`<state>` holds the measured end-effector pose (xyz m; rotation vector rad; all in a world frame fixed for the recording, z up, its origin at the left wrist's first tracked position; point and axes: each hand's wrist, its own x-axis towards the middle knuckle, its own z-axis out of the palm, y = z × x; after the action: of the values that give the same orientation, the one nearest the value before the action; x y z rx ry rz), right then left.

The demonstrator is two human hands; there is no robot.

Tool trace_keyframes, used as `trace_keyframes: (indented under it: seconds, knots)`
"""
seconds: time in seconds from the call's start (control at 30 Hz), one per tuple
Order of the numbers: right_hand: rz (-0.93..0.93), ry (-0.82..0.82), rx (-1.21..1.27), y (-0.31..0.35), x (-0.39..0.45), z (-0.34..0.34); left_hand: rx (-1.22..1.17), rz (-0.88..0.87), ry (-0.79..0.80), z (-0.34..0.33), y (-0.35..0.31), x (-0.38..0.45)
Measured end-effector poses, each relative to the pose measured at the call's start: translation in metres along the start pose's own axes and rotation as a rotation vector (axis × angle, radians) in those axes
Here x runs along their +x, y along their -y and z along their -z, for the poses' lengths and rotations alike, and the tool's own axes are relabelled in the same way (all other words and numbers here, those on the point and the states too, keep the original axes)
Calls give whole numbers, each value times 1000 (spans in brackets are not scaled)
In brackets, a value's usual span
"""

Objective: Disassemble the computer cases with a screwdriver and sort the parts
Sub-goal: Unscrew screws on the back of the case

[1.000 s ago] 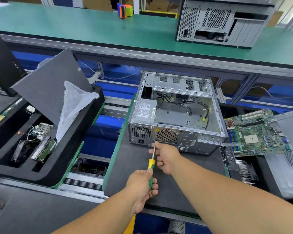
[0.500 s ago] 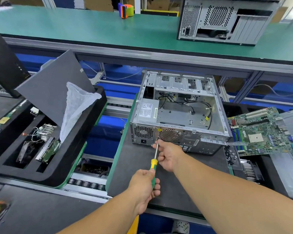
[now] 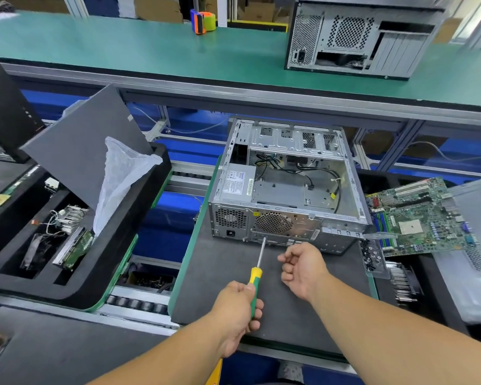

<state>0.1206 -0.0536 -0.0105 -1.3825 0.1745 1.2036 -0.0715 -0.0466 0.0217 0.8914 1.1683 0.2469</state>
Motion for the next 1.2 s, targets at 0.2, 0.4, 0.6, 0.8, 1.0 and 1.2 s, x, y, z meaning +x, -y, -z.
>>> trace_keyframes:
  seconds: [0.2,0.4,0.6,0.8,1.0,1.2]
  knots:
    - [-37,72,6,14,-5,23,63,15,51,-28,3,2]
    - [-46,182,-200,12,4,26,72,51,22,-54,8,9]
    - [22,234,-323,13,13,31,160,7,-54,-62,10,13]
    - [33,289,-349,14,19,33,151,-38,-133,-61,14,15]
    - [45,314,-325,17,20,33,151,-82,-202,-68,20,21]
    - [41,327,-348,19,20,34,349,-169,-275,-69,22,21]
